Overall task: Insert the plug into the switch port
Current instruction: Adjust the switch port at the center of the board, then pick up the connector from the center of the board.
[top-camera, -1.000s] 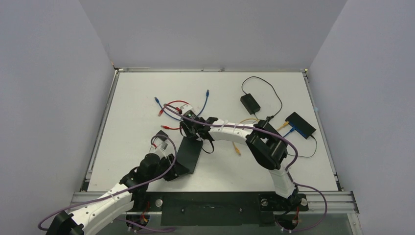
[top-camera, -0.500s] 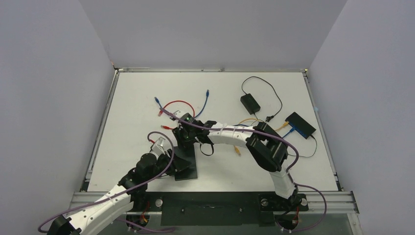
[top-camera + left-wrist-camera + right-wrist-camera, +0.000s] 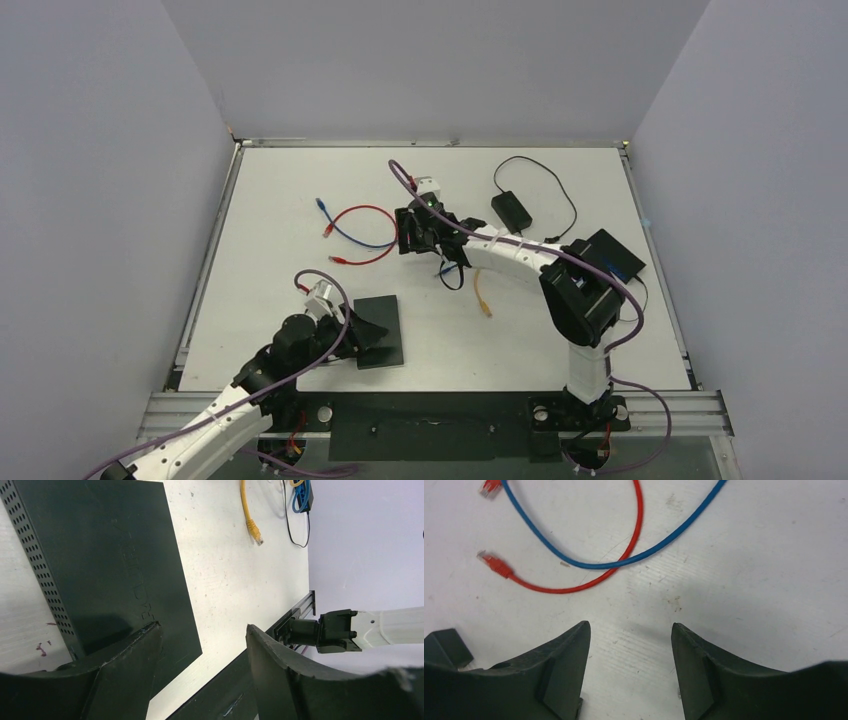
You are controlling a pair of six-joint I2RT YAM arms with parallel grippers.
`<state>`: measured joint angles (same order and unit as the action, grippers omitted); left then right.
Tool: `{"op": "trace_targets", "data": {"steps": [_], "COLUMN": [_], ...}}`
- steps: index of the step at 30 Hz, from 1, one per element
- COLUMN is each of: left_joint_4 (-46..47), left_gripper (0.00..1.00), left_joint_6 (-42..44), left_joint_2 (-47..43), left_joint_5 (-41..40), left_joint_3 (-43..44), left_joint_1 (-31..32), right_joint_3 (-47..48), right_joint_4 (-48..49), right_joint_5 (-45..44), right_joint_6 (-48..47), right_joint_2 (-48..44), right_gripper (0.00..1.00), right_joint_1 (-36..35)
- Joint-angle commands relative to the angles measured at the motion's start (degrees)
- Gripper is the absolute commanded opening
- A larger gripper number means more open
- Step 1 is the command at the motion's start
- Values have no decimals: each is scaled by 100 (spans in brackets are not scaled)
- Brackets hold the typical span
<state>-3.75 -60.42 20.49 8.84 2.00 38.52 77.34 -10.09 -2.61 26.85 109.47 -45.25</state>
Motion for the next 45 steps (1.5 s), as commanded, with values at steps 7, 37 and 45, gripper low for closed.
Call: {"op": "trace_targets", "data": {"steps": [7,37,45], "left_joint_4": [-576,-262,-177], "left_gripper": [66,67,67], "left_joint_6": [632,760,794], "left_joint_2": [-119,326,404], "left_joint_5": [-280,218,412], "left_joint_3": [687,699,675], "left_joint_1": [-84,-554,-705], "right_joint_3": [347,2814,3292], "right_joint_4": [565,164,-524], "right_joint_5": [-718,-251,-842], "right_joint_6": [804,2008,1626], "right_joint_2": [173,2631,2866], "right_gripper": [83,49,43], "right_joint_1": [661,1318,1190]}}
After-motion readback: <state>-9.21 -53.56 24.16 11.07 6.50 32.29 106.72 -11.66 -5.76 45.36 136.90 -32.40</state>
